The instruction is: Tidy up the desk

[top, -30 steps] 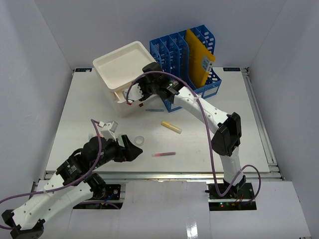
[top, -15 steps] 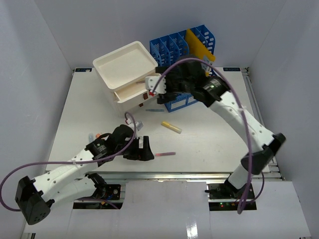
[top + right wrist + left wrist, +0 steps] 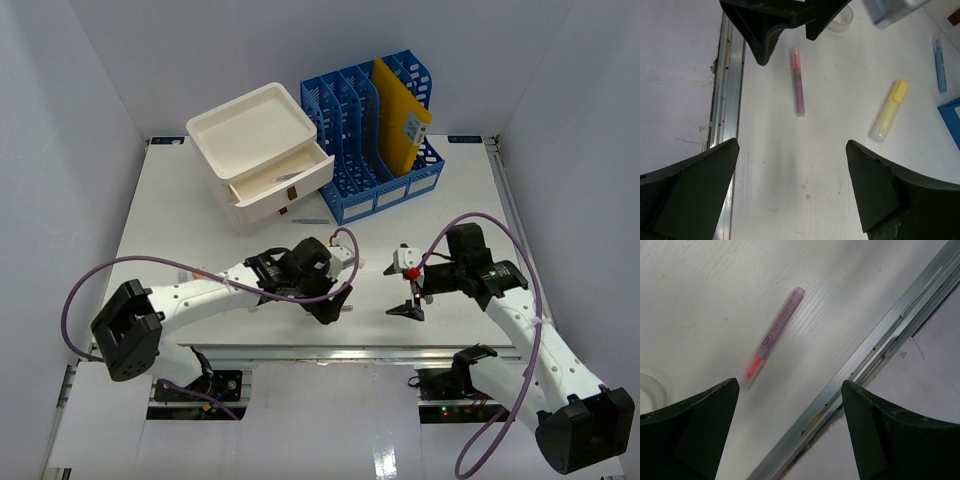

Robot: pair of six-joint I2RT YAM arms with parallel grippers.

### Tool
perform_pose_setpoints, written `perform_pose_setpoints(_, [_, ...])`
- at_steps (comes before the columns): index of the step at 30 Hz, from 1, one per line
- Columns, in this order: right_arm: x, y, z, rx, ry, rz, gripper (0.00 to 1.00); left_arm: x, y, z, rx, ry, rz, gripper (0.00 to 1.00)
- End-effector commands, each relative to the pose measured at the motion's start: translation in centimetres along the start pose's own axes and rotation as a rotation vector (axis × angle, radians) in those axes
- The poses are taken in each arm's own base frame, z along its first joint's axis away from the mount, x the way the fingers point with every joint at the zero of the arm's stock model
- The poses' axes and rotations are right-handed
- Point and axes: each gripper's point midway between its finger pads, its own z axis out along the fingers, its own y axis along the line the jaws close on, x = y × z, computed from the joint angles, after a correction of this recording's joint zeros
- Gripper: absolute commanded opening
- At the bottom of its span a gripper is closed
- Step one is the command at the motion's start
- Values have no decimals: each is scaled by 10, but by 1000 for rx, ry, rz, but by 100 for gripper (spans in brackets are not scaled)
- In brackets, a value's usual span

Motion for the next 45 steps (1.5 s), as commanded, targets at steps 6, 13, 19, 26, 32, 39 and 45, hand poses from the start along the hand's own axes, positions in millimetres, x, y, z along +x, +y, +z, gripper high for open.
perform_pose_setpoints(6, [-15,-14,-16,60,-140,12,94,-21,10,42,-30,-46,353,80])
perform_pose_setpoints(13, [-14,-17,-20,83,-144,23,94,-13,17,65,-75,-9,389,69])
perform_pose_setpoints(19, [-13,-17,-21,85,-146,32,94,-4,23,76,-109,21,384,55])
perform_pose_setpoints(26, [-12,-18,-24,100,-147,36,94,15,37,89,-164,88,362,20])
perform_pose_setpoints(32, [-11,-18,-25,107,-148,44,94,14,43,91,-209,81,330,8])
perform_pose_setpoints(39, [-8,-22,-28,130,-139,63,94,-35,10,46,-151,-119,94,0])
perform_pose_setpoints(45, [-5,-24,-28,133,-135,84,94,-88,-14,-38,-73,-420,-80,0])
